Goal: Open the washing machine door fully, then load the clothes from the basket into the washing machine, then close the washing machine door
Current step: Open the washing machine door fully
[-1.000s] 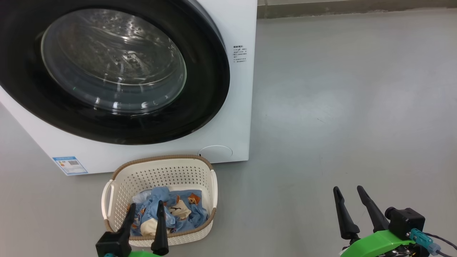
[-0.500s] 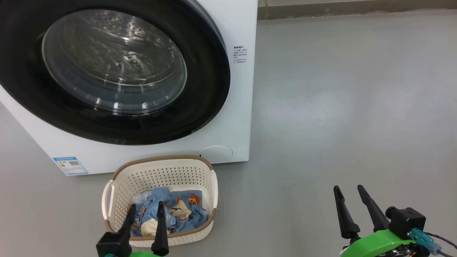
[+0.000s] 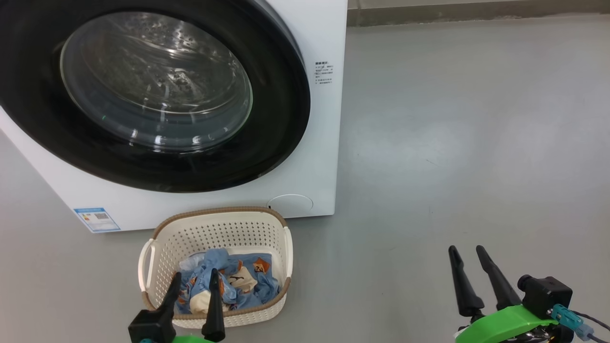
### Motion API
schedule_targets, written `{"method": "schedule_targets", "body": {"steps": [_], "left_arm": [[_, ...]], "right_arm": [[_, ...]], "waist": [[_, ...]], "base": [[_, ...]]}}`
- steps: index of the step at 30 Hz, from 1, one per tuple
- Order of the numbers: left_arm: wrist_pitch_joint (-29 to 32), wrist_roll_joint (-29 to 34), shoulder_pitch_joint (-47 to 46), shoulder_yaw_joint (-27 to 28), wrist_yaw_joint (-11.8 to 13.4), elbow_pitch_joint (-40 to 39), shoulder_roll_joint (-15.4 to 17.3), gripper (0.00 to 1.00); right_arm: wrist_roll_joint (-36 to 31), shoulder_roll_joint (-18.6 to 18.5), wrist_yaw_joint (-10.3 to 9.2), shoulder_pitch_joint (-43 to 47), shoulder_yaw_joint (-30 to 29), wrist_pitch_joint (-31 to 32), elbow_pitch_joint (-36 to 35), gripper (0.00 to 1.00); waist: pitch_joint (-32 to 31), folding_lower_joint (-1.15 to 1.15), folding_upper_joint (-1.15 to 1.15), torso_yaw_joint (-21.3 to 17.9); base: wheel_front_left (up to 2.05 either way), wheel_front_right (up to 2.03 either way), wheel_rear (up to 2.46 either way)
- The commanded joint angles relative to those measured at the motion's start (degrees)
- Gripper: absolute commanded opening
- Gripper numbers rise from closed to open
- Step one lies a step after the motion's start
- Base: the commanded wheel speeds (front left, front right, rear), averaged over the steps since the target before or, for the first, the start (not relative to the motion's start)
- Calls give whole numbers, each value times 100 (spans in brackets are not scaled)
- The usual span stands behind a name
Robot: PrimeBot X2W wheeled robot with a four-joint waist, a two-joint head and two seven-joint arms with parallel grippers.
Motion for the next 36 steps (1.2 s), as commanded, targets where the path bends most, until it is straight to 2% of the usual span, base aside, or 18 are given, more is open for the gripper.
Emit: {"method": "schedule_targets", "body": {"steps": [1,4,6,12,17,18,27,36], "left_arm": [[-37,23,-139,171,50,-112,48,100],[-37,19,-152,171,46,-116,48,100],[-37,15,-165,173,42,-121,48,100],[-37,0,-243,140,45,-147,48,100],[-37,-34,-340,100,43,-199,48,100],[-37,-54,-376,79,41,-213,48,100],[-37,-210,-595,-127,62,-297,48,100],[-37,-397,-903,-137,21,-342,48,100]], "right_arm": [[93,-19,57,-146,180,-70,-122,1],[283,-19,57,-174,211,-70,-96,0],[643,-19,57,-196,239,-69,-48,0],[3479,-19,57,-396,448,35,317,0],[4984,-19,57,-729,548,108,439,0],[5477,-19,57,-868,553,226,452,0],[6205,-37,57,-1713,140,952,548,0],[6178,-445,57,-2792,-243,1726,768,0]], "waist": [[11,0,0,8],[37,0,0,29],[62,0,0,45],[228,0,0,137],[435,0,0,246],[503,0,0,298],[862,0,0,594],[1397,0,0,955]], "base": [[0,0,0],[0,0,0],[0,0,0],[0,0,0],[0,0,0],[0,0,0],[0,0,0],[0,0,0]]}}
